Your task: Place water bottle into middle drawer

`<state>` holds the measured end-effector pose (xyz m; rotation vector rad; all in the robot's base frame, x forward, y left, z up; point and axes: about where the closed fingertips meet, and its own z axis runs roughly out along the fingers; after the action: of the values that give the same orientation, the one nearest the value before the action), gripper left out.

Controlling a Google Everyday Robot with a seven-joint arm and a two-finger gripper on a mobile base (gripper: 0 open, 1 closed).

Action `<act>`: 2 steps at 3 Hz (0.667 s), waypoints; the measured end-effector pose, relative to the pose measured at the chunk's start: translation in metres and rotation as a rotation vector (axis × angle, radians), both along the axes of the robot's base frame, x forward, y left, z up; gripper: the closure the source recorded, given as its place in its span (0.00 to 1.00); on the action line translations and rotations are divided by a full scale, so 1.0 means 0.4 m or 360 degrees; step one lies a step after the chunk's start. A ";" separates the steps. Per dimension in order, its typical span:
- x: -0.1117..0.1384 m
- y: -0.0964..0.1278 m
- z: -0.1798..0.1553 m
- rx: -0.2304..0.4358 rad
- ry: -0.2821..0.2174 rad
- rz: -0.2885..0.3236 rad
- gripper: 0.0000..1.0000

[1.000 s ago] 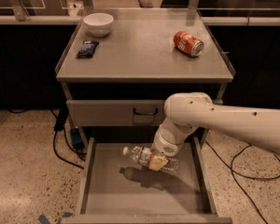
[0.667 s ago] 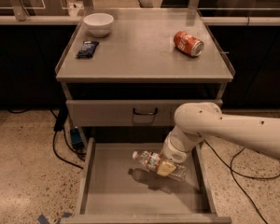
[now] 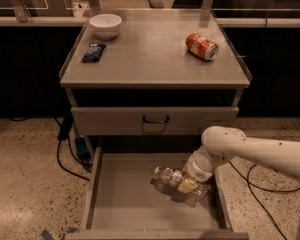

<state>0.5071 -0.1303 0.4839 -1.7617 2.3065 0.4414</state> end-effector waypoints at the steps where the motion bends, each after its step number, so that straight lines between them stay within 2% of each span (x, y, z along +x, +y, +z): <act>1: 0.024 -0.007 -0.055 0.0168 -0.0039 -0.0008 1.00; 2: 0.025 -0.014 -0.079 0.0217 -0.0066 0.0037 1.00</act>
Offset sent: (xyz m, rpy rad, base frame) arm 0.0094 -0.0027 -0.0218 0.1043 -0.0244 -0.0050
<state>0.5171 -0.1359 0.4522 -1.7179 2.1753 0.5472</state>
